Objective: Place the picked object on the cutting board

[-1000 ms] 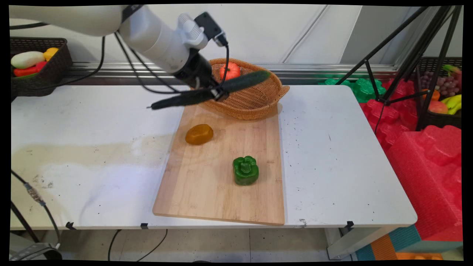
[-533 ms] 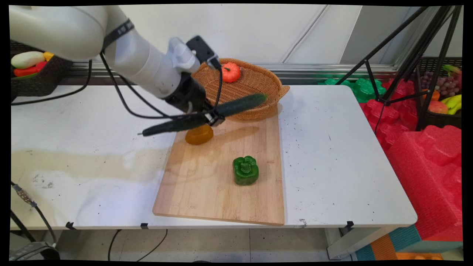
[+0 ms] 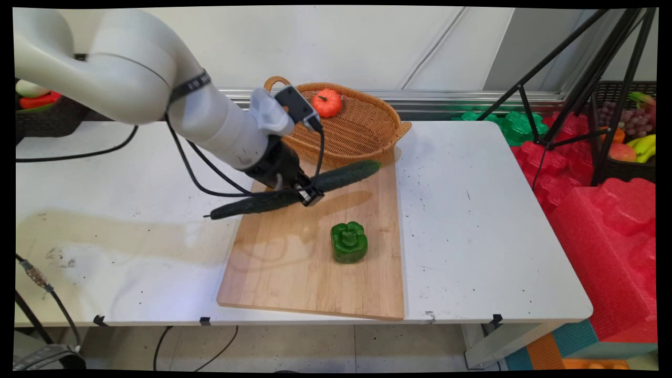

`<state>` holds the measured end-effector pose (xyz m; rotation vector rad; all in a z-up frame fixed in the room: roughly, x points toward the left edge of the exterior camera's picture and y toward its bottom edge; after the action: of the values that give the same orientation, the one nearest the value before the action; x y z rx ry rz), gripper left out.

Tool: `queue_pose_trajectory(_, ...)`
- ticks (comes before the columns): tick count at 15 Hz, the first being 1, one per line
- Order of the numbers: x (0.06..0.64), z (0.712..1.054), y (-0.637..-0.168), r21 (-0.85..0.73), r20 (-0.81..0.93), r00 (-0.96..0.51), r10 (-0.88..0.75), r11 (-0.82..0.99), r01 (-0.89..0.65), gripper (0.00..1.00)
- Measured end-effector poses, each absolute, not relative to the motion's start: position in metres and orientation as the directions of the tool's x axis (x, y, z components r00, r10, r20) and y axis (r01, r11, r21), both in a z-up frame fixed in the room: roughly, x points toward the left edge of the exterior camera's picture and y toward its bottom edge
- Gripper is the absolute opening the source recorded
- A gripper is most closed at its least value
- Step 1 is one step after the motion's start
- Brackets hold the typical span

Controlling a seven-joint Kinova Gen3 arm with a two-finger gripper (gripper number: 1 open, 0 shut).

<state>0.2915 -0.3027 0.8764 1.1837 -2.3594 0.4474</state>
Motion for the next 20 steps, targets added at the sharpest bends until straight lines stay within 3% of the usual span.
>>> queue_pose_trajectory(11, 0.271, 0.816, -0.33, -0.055, 0.502, -0.533, -0.681, 0.59, -0.805, 0.0)
queue_pose_trajectory(19, 0.264, 0.796, -0.342, -0.052, 0.502, -0.54, -0.675, 0.6, -0.799, 0.0)
queue_pose_trajectory(20, 0.263, 0.795, -0.344, -0.054, 0.506, -0.542, -0.672, 0.602, -0.797, 1.0)
